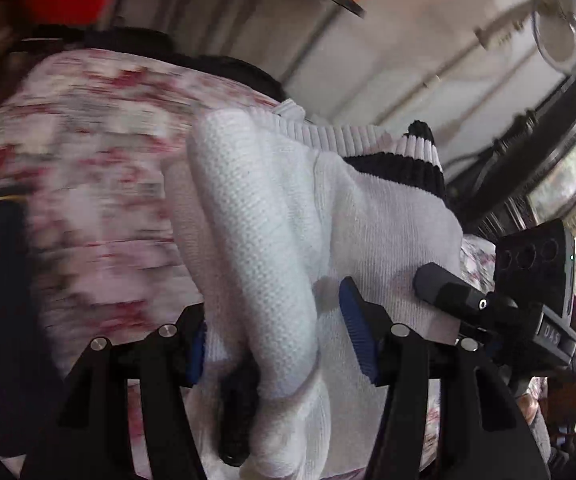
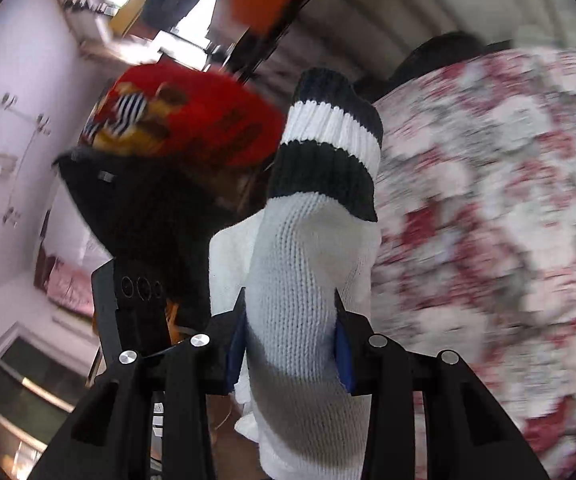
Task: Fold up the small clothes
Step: 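Fold the held hem end over toward the striped collar with both grippers, then lay the folded end down and open both grippers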
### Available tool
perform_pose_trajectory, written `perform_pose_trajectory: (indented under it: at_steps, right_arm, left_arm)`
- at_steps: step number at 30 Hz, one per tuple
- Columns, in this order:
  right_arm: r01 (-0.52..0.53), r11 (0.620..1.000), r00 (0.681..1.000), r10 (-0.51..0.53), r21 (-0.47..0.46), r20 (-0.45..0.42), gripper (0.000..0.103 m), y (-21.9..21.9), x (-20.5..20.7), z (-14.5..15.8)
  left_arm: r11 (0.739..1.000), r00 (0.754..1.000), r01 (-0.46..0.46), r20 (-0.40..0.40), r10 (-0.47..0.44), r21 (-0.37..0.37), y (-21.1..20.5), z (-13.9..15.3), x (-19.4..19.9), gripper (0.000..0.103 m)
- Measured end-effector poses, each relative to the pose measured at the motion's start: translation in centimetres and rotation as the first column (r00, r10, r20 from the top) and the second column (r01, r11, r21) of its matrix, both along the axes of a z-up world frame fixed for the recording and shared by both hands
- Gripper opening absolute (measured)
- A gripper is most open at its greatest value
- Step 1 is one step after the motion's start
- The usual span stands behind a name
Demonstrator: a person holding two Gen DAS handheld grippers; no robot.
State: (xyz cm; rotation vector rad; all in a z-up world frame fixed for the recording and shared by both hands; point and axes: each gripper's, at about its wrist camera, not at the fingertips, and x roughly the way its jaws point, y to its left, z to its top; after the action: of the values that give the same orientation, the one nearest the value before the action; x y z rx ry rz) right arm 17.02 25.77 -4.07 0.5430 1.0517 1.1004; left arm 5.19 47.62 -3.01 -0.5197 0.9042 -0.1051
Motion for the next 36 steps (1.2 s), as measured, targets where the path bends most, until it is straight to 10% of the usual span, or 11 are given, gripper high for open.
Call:
perform_pose_trajectory:
  at_steps: [10,16,22,28,36]
  right_arm:
    - [-0.239,0.969,0.964,0.244,0.058,-0.103,0.038,17.9,-5.6,-0.7]
    - [-0.254,0.967,0.956,0.247,-0.024,-0.159,0.037,24.9,-6.3,-5.0]
    - [-0.165,0.967,0.968,0.12,-0.194,-0.222,0.066,24.9,-5.1,-11.5]
    - [-0.147,0.955,0.985,0.119,-0.257,-0.124,0.066,25.4,-6.3,-10.2]
    - [-0.062,0.939,0.989,0.103,-0.339,0.106,0.076,23.3,-11.2,-3.8]
  left_arm:
    - [0.964,0.964,-0.259,-0.043,0.262,0.065,14.8,1.5,-9.9,0.054]
    - [0.936,0.93,-0.346,-0.112,0.351,0.065,21.3,-2.7,-12.1,0.055]
    - [0.891,0.876,-0.454,-0.192,0.443,-0.013,25.7,-9.5,-13.5,0.099]
    - [0.874,0.869,-0.478,-0.188,0.457,-0.085,26.2,-10.8,-14.6,0.099]
    - [0.846,0.837,-0.514,-0.133,0.53,0.138,21.9,-4.8,-17.6,0.098]
